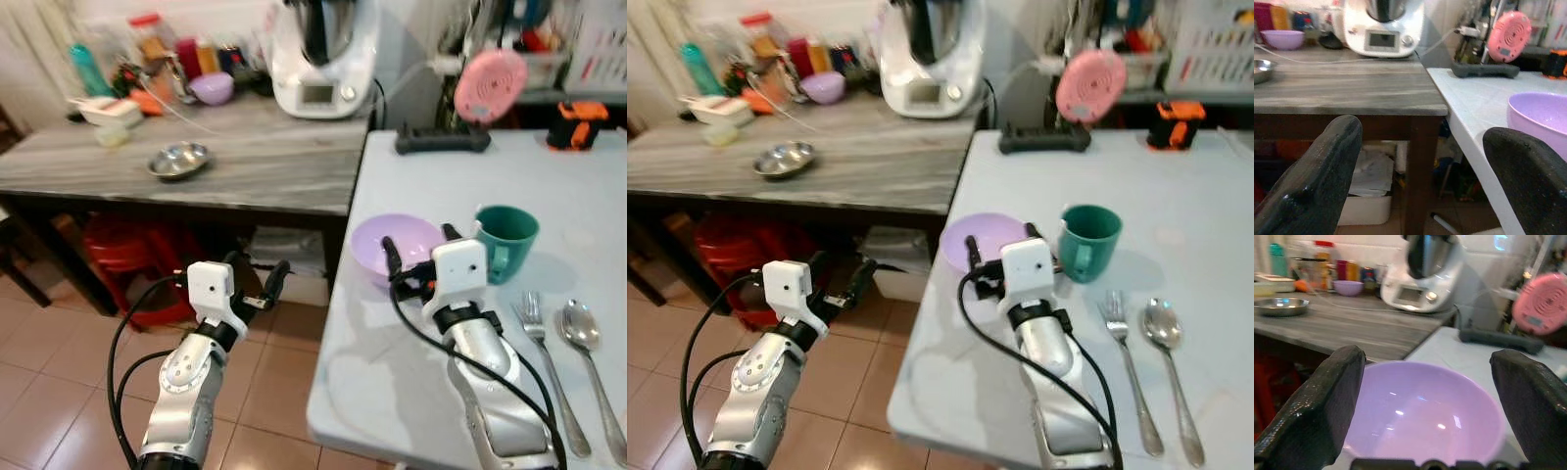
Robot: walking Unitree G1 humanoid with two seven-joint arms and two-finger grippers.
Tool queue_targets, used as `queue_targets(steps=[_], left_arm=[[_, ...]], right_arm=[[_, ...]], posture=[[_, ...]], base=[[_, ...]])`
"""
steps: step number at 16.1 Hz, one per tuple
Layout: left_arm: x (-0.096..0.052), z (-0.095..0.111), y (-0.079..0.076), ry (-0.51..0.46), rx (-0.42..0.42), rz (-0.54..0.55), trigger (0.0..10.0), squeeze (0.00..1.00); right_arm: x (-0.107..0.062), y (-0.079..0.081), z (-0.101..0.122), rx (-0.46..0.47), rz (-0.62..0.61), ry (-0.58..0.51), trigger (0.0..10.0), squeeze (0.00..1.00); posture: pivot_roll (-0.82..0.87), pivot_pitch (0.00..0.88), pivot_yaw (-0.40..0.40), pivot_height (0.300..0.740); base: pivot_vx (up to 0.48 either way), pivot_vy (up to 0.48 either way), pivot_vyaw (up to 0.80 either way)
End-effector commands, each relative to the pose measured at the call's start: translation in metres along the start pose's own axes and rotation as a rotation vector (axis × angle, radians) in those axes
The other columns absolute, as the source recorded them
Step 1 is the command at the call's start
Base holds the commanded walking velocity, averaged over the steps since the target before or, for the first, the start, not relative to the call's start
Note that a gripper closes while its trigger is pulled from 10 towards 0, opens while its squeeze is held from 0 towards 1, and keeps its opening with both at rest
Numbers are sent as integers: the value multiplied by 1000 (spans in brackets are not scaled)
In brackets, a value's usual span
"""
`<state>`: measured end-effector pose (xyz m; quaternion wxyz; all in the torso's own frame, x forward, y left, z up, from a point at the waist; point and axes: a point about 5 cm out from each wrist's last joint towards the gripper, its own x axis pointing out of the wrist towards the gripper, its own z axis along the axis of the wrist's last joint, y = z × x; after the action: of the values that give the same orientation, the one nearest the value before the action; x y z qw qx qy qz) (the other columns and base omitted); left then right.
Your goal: Setting the table
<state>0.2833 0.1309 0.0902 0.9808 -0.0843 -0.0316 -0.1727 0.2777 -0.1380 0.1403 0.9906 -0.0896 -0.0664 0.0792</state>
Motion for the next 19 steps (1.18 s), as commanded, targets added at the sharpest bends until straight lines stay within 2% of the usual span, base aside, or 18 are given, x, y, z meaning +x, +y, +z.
queue_targets(steps=[1, 3, 5, 6, 8, 11, 15, 19], left_arm=[[-1, 4, 5, -9, 24, 10, 10000, 0], [-3, 2, 2, 3, 18, -42, 10000, 0], [-10, -3, -7, 36, -4, -183, 10000, 0], [-12, -4, -10, 51, -6, -231, 10000, 0], [-14, -5, -12, 57, -4, -260, 10000, 0], [-16, -3, -15, 55, -19, -306, 10000, 0], [-18, -4, -17, 59, -18, -359, 10000, 0], [-21, -6, -20, 79, 8, -428, 10000, 0]], right_arm=[[2, 4, 8, -8, 23, -32, 10000, 0], [3, 7, 9, -12, 49, -34, 10000, 0], [5, 12, 8, -44, 128, -19, 10000, 0], [6, 14, 7, -105, 177, -9, 10000, 0], [9, 13, 2, -203, 225, 26, 10000, 0], [15, 0, 3, -307, 186, 62, 10000, 0], [14, -3, -13, -314, 199, 180, 10000, 0], [18, 1, -25, -388, 256, 251, 10000, 0]], posture=[[-136, 0, 117, 740], [-136, 0, 117, 740], [-134, 0, 115, 740], [-134, 0, 115, 740], [-134, 0, 115, 740], [-131, 0, 112, 740], [-131, 0, 112, 740], [-135, 0, 117, 740]], base=[[0, 0, 788], [0, 0, 738], [0, 0, 0], [0, 0, 0], [0, 0, 0], [0, 0, 0], [0, 0, 0], [0, 0, 0]])
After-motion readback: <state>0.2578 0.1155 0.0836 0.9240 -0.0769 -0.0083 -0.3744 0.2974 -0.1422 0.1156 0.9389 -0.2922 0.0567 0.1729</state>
